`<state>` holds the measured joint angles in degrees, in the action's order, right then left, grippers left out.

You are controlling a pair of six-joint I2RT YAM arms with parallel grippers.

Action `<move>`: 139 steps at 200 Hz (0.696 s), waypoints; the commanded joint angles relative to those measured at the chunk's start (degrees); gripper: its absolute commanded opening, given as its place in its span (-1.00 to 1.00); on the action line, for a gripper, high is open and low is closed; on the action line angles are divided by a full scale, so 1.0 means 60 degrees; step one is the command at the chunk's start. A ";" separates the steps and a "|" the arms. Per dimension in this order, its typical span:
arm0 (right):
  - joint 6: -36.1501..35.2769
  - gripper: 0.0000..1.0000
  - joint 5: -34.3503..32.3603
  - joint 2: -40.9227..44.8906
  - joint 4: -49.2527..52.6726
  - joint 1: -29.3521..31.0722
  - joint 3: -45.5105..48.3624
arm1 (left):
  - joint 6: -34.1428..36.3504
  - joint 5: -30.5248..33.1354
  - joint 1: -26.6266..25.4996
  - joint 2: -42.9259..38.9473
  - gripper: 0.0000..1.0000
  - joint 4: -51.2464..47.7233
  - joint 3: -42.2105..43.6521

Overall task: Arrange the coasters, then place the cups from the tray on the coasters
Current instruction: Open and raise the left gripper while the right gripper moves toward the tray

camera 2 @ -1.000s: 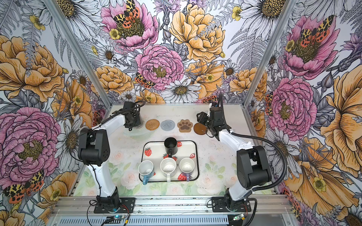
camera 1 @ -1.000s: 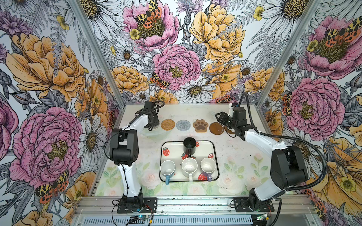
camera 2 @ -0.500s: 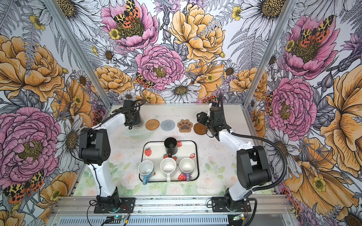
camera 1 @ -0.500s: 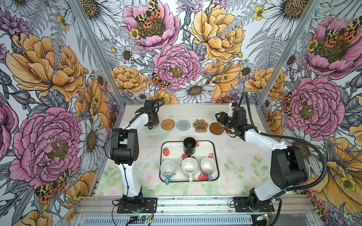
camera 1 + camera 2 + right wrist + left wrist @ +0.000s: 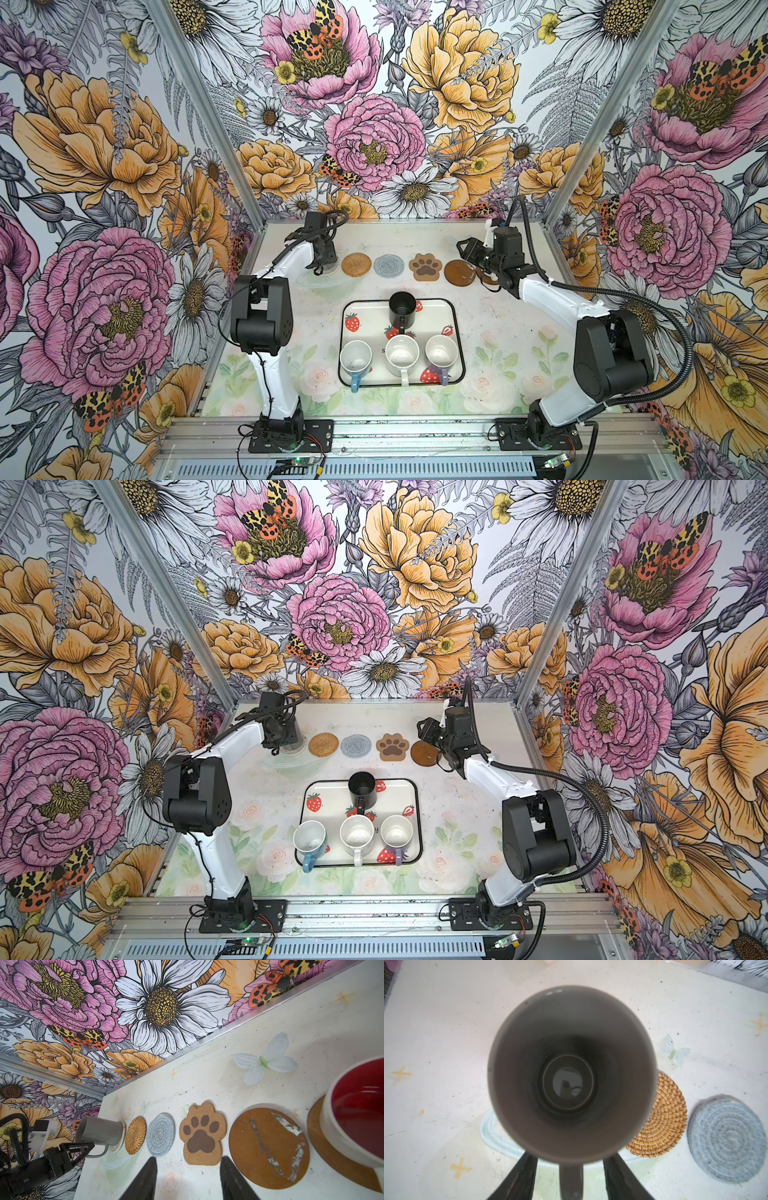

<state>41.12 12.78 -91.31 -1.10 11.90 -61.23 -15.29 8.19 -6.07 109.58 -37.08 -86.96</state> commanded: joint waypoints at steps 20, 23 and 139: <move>0.0038 0.02 0.0110 -0.0009 -0.0113 -0.0006 -0.0224 | -0.0428 0.0515 -0.0270 -0.1652 0.12 0.0247 0.0448; 0.0039 0.02 0.0112 -0.0003 -0.0117 0.0005 -0.0224 | -0.0450 0.0548 -0.0288 -0.1729 0.12 0.0247 0.0488; -0.0203 0.02 -0.0376 0.0119 0.0484 0.0793 -0.0752 | -0.1098 0.2534 -0.2439 -0.5140 0.26 0.1518 0.2040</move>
<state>41.08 12.08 -91.29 0.32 14.76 -61.91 -20.25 17.61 -17.41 82.70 -32.49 -76.36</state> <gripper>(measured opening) 0.512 0.626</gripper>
